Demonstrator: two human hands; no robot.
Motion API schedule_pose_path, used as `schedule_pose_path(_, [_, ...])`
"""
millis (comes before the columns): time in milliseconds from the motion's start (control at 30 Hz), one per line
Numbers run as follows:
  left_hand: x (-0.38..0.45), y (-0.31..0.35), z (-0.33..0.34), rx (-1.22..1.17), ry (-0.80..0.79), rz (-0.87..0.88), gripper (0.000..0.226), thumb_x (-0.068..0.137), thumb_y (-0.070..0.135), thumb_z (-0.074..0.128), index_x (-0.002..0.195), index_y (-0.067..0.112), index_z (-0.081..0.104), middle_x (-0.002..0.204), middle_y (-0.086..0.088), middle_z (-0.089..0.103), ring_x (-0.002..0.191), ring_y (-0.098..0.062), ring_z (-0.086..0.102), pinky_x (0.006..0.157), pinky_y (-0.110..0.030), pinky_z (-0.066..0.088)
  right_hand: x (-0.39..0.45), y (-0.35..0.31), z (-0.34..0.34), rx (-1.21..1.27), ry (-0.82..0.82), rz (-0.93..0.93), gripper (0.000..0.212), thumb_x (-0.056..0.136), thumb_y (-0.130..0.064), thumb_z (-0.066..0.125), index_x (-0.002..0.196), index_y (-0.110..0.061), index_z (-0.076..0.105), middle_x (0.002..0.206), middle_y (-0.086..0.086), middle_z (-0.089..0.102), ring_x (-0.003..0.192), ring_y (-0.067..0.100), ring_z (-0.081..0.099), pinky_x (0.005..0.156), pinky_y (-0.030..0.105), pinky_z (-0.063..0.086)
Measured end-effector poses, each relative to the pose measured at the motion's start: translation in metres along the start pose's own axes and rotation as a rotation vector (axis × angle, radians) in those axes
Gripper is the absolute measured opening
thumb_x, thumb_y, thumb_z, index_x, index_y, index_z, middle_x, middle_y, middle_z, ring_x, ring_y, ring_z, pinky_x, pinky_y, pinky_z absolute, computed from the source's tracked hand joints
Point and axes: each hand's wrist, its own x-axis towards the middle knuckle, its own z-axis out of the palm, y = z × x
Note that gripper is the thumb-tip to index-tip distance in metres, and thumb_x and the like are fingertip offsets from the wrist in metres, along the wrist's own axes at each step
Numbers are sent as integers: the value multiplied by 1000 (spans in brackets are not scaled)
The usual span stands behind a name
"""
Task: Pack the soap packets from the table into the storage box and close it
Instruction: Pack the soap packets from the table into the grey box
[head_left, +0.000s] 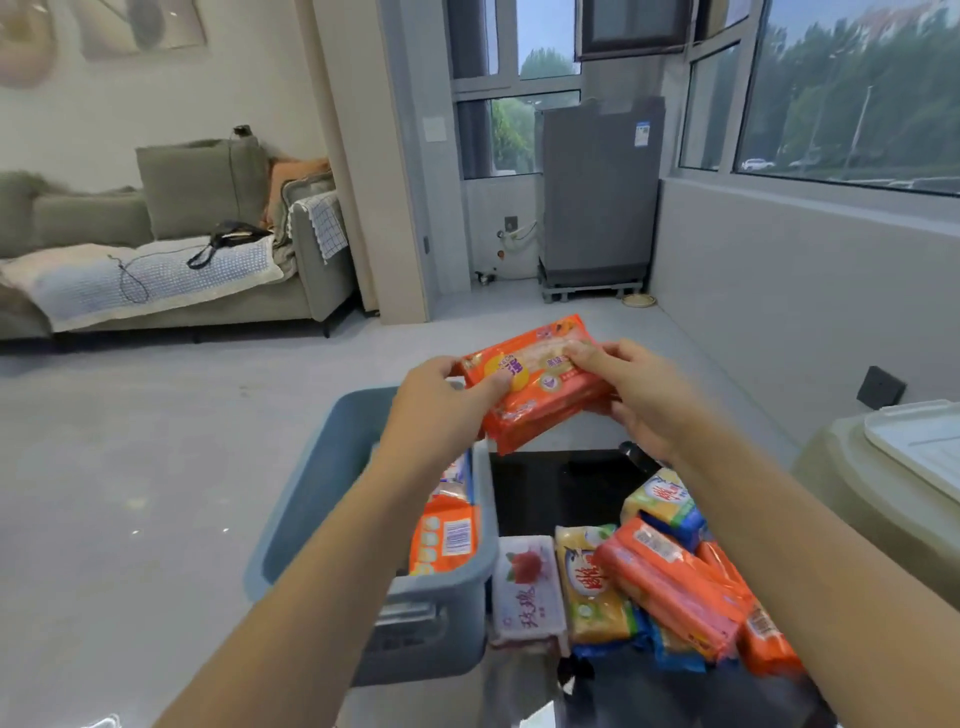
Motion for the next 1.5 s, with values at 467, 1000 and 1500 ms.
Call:
schedule_pose_path(467, [4,-79,-107,401,63,-37,44,84,54,53,67,18,72,40,14,56,42,1,50,42,-12,32,50,11,110,-280,-429,205,30,71,-30,75,95,-14,66,80,8,74,73,18,71,60,32,57])
schedule_pose_path(1000, [8,-129,-117,213,-75,-48,49,98,33,36,146,32,26,157,18,6,142,0,9,101,-17,9,36,47,176,-615,-931,559,46,65,-33,69,103,-7,66,101,9,72,90,19,68,83,30,53])
schedule_pose_path(1500, [5,-125,-114,235,-63,-77,51,95,41,40,144,35,27,156,22,5,142,-3,11,98,-21,15,14,47,177,-1093,-978,250,39,87,-57,43,115,-35,56,108,-12,67,100,11,63,92,28,49])
